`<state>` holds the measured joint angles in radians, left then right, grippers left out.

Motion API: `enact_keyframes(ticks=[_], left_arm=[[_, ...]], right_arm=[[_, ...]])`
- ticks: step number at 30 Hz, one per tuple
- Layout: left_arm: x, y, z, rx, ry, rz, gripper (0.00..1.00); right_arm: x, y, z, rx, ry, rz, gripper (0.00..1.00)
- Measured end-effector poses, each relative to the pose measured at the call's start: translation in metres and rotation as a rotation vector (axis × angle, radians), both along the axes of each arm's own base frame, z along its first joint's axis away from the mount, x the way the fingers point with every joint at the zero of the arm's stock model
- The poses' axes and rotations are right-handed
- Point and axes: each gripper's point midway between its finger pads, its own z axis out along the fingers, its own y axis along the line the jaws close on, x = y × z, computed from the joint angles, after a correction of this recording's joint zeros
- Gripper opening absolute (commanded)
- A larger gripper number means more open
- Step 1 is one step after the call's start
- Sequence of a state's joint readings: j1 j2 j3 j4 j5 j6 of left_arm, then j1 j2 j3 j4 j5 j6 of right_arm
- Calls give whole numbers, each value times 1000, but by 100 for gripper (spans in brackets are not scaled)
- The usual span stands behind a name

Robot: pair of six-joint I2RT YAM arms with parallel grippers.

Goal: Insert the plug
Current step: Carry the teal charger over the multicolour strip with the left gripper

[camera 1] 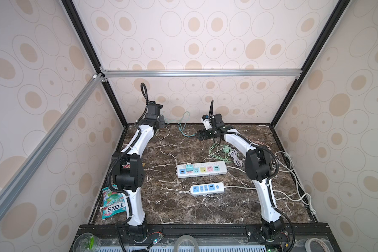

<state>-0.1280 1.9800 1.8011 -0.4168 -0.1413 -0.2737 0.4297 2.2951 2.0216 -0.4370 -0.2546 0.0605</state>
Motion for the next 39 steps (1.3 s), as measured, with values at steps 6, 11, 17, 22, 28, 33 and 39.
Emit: enact_keyframes(ticks=[6,11,17,22,28,33,39], left_arm=[[-33,-18,-68,-67,201,-84,0],[-72,-25,-118,-74,389,-132,0],[-113,-53,-150,-121,528,-272,0],[-124,-84,-138,-181,519,-394,0],[-124,-121,-109,-276,453,-553,0],[-122,-148,-87,-292,405,-672,0],[-114,-187,-67,-242,349,-803,0]], right_arm=[[-34,-13,13,-13,75,19,99],[-55,-21,-18,-37,189,-2,98],[-75,-39,-56,-87,300,-59,99],[-76,-61,-74,-103,353,-145,99],[-68,-115,-94,-118,401,-322,99],[-72,-162,-91,-123,399,-439,99],[-90,-169,-42,-85,300,-406,99]])
